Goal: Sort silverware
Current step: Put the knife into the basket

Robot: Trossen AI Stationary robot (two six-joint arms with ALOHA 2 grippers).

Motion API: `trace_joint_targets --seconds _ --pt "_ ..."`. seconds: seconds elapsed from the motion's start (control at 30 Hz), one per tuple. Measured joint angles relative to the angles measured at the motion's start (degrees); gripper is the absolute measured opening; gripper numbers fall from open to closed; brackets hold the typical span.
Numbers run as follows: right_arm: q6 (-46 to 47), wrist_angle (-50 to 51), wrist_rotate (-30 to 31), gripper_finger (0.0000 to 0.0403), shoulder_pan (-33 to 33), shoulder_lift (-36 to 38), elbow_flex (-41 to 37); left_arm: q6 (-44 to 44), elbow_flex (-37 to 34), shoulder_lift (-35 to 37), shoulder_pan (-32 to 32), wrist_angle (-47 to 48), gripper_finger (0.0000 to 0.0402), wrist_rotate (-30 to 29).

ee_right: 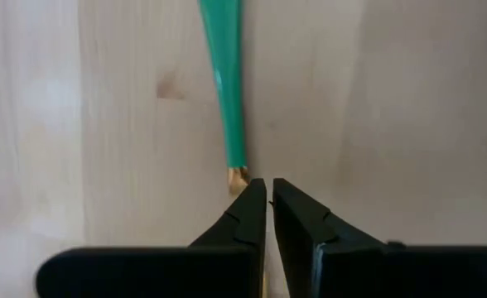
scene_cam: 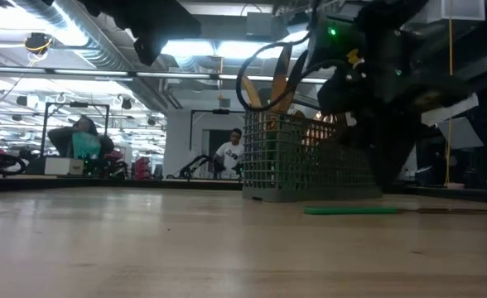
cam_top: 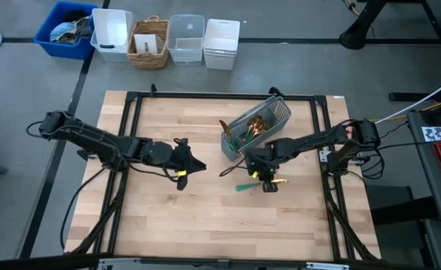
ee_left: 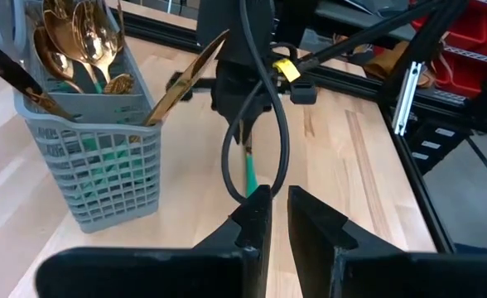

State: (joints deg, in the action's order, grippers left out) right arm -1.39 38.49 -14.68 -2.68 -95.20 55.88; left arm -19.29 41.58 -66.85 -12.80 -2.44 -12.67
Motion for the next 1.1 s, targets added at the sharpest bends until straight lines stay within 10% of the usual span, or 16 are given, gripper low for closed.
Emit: trace_joint_targets --seconds 0.57,0.87,1.1 --pt "6.03 4.07 -2.27 0.0052 -5.13 0.02 3.12 2.86 0.02 0.00 0.02 0.07 0.0033 0.00" --pt "6.07 2.19 11.86 0.0137 -7.98 0.07 2.71 3.43 0.02 0.02 0.02 0.33 0.0033 -0.02" --pt "6.27 1.33 11.09 0.0147 -7.99 0.07 1.06 3.42 0.02 0.02 0.02 0.35 0.0033 -0.01"
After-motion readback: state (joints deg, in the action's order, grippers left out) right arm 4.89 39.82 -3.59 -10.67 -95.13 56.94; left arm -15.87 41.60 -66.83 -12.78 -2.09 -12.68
